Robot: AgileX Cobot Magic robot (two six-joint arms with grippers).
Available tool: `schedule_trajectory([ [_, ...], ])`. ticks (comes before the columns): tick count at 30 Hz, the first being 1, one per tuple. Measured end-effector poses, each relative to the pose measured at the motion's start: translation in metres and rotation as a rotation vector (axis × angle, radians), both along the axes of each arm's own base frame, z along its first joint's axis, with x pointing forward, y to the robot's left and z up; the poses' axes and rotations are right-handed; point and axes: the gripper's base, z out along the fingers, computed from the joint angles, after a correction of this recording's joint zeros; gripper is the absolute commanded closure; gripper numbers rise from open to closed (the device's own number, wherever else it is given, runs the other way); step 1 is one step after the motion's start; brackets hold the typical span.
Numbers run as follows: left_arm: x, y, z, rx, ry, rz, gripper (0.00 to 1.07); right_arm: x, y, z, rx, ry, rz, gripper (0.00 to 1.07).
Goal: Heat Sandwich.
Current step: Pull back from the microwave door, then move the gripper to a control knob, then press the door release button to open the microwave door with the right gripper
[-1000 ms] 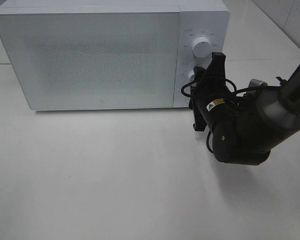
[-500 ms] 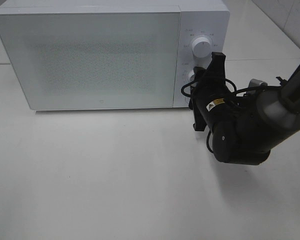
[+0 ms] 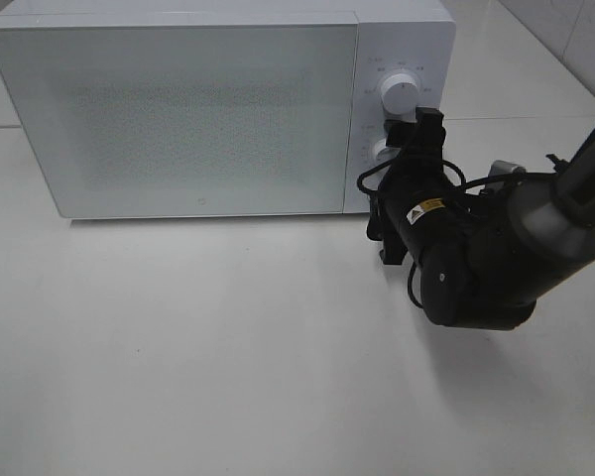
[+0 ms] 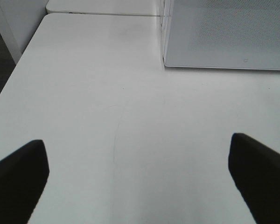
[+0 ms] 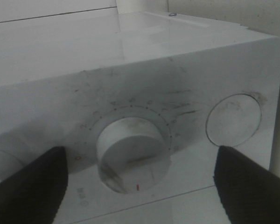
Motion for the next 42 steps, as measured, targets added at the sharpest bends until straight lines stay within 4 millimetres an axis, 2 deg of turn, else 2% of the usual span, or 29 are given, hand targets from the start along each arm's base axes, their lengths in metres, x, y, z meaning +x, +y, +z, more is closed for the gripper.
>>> schedule_trajectory([
  [2,0.000,0.000,0.000,0.000,0.000,0.000,0.06,0.000,0.000,0.000,-0.004,-0.003,0.001,0.31],
  [9,0.000,0.000,0.000,0.000,0.000,0.000,0.06,-0.004,-0.001,-0.002,-0.029,0.002,0.024,0.32],
  [27,0.000,0.000,0.000,0.000,0.000,0.000,0.06,-0.054,-0.027,0.013,-0.124,0.045,0.112,0.32],
  [33,0.000,0.000,0.000,0.000,0.000,0.000,0.06,-0.067,-0.032,0.027,-0.284,0.116,0.191,0.32],
  [35,0.000,0.000,0.000,0.000,0.000,0.000,0.06,-0.074,-0.031,0.032,-0.398,0.199,0.281,0.32],
  [37,0.000,0.000,0.000,0.000,0.000,0.000,0.06,-0.077,-0.031,0.036,-0.442,0.211,0.314,0.32],
  [38,0.000,0.000,0.000,0.000,0.000,0.000,0.06,-0.083,-0.030,0.039,-0.525,0.258,0.390,0.32],
  [42,0.000,0.000,0.000,0.000,0.000,0.000,0.06,-0.092,-0.031,0.048,-0.659,0.272,0.502,0.32],
])
